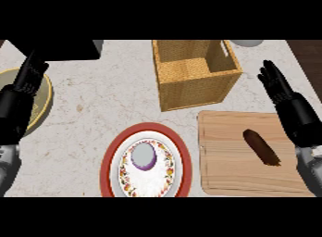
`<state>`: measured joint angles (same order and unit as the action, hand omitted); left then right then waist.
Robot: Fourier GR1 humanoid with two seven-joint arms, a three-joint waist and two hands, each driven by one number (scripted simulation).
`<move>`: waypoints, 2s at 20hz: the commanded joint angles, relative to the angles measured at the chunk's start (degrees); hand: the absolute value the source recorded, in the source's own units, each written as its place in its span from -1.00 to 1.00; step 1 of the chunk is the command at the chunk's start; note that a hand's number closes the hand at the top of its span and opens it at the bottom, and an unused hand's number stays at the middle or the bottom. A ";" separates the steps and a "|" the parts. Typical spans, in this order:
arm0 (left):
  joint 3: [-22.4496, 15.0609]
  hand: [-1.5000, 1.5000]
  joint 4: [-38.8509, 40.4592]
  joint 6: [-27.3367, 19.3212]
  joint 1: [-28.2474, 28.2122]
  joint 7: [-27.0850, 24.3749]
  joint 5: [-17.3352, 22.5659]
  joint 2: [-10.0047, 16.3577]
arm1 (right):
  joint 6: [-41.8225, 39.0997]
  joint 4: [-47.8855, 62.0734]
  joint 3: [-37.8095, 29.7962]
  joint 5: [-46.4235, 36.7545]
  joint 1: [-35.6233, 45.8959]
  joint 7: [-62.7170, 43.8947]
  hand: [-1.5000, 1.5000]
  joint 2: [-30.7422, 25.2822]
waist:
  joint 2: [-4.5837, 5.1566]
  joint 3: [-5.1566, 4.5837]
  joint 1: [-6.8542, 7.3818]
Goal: Pick the sweet potato from the cutting board and place it in the basket
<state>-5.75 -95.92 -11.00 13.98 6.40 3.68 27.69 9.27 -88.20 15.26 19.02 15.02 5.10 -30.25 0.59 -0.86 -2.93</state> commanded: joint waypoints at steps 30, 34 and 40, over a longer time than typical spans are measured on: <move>-1.76 0.00 13.15 1.71 -5.32 6.48 1.33 -5.34 | -38.02 -10.86 -3.18 -39.72 -4.16 38.96 -1.00 -46.10 | -0.91 0.81 2.04; -0.55 0.00 14.96 3.42 0.66 9.93 1.56 -5.32 | -37.92 -13.63 0.52 -43.65 -5.93 34.51 -1.00 -41.87 | -0.57 0.86 2.77; 1.32 0.00 16.22 4.50 0.70 9.58 0.10 -6.01 | -37.55 -13.86 -4.10 -45.40 -10.69 35.12 -1.00 -40.09 | -0.68 0.87 2.49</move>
<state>-5.71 -79.01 -7.42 13.20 13.60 4.16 21.17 -26.86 -102.47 12.48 -23.95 7.46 37.72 -72.02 -0.08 -0.04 -0.47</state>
